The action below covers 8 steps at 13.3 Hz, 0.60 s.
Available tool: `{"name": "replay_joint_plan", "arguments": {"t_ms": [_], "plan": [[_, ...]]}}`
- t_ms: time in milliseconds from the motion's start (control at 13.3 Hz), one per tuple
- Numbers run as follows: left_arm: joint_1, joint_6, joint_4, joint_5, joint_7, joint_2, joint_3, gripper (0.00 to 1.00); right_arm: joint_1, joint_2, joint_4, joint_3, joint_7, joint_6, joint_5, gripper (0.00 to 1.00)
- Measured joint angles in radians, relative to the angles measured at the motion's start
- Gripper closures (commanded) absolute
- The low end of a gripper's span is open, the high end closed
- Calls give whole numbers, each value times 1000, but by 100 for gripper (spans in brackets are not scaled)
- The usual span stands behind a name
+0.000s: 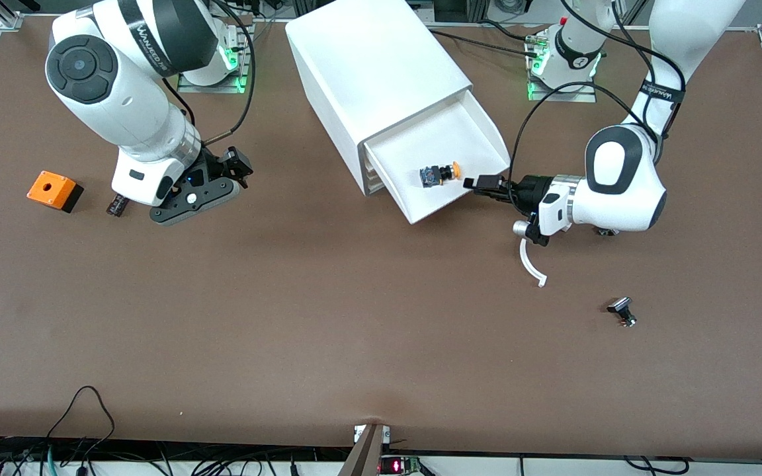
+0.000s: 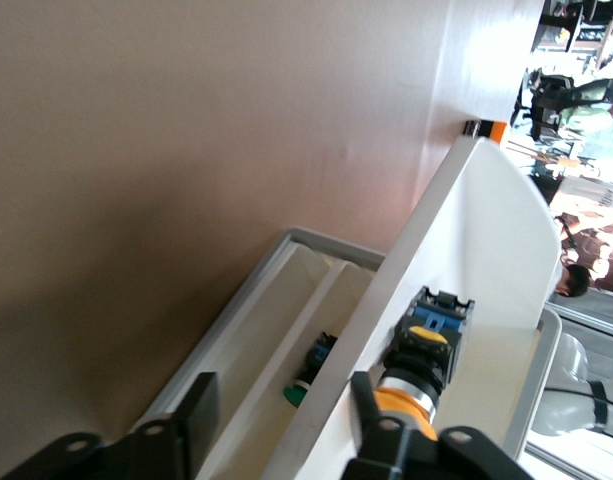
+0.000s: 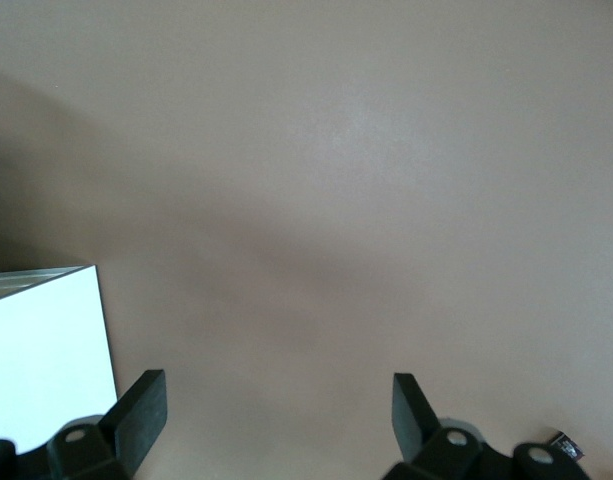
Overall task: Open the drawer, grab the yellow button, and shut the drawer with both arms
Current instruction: 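Reach the right gripper into the drawer while the left gripper withdraws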
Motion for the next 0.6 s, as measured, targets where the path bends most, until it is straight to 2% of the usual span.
{"name": "replay_joint_plan", "arguments": {"t_ms": [75, 226, 377, 603], "plan": [[0, 20, 11, 45, 0, -17, 1, 0, 0, 0, 0, 0, -1, 0, 0, 0], [12, 44, 50, 232, -9, -74, 18, 0, 2, 0, 2, 0, -2, 2, 0, 0], [41, 45, 115, 397, -15, -145, 66, 0, 3, -1, 4, -1, -2, 3, 0, 0], [66, 47, 141, 500, -15, -244, 113, 0, 1, -2, 22, -6, -3, 7, 0, 0]]}}
